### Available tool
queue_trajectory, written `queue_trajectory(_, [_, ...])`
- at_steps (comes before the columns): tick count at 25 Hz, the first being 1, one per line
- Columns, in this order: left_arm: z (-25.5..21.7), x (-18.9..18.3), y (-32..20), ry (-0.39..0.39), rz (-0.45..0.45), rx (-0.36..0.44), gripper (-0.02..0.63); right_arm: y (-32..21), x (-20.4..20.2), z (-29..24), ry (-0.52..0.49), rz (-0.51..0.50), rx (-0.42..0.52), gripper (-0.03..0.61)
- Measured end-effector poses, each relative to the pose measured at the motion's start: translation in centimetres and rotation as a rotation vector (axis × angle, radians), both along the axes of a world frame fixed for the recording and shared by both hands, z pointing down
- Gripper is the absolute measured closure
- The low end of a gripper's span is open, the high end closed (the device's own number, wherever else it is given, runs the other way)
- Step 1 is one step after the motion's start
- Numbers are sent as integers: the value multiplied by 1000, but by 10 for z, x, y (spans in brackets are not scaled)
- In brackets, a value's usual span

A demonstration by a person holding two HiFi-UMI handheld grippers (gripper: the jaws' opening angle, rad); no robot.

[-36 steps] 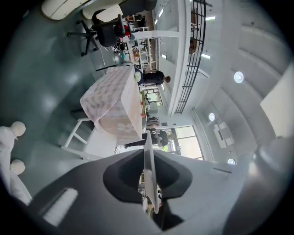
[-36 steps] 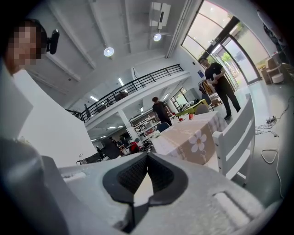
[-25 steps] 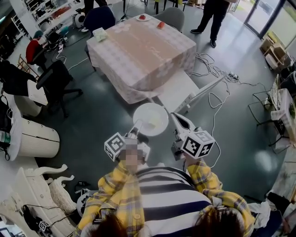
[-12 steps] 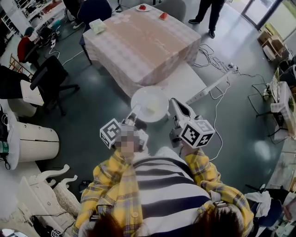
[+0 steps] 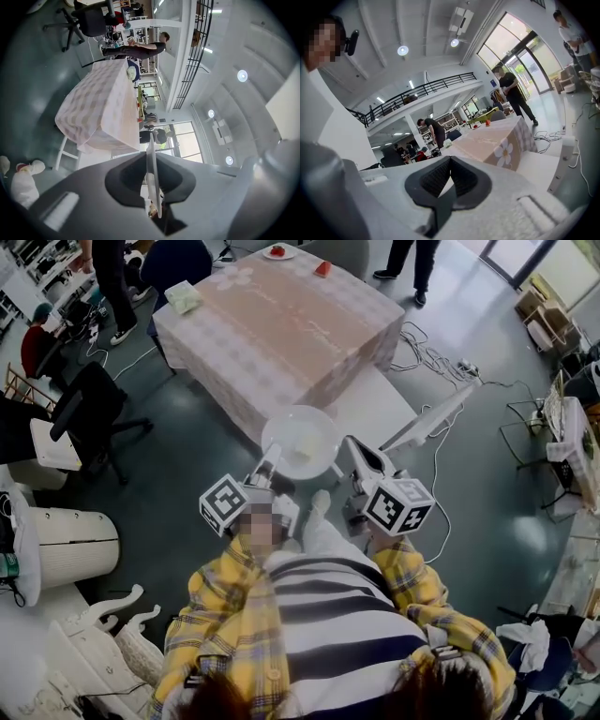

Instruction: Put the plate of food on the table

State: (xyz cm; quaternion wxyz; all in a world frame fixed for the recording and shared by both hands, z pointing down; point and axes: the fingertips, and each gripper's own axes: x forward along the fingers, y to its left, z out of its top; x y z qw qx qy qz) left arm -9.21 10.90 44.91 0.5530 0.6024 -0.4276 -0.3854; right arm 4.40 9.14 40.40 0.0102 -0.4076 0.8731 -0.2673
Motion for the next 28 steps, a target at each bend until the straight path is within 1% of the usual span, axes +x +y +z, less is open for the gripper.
queue_trajectory(9, [0, -6, -89, 12, -52, -11, 594, -88, -14, 3, 22, -80, -11, 583])
queue_trajectory(12, [-4, -4, -118, -2, -58, -3, 593, -117, -12, -1, 31, -93, -13, 583])
queue_trajectory(17, [-9, -3, -162, -18, -83, 10, 594, -158, -13, -4, -15, -128, -33, 583])
queue_trajectory(19, [-9, -3, -177, -15, -98, 14, 594, -174, -13, -5, -17, -135, -29, 583])
queue_trajectory(24, [-10, -6, -207, -8, -128, 34, 594, -205, -13, 0, 19, -142, -26, 583])
queue_trajectory(28, [-11, -13, -225, 1, -157, 32, 594, -223, -17, 1, 28, -142, -33, 583])
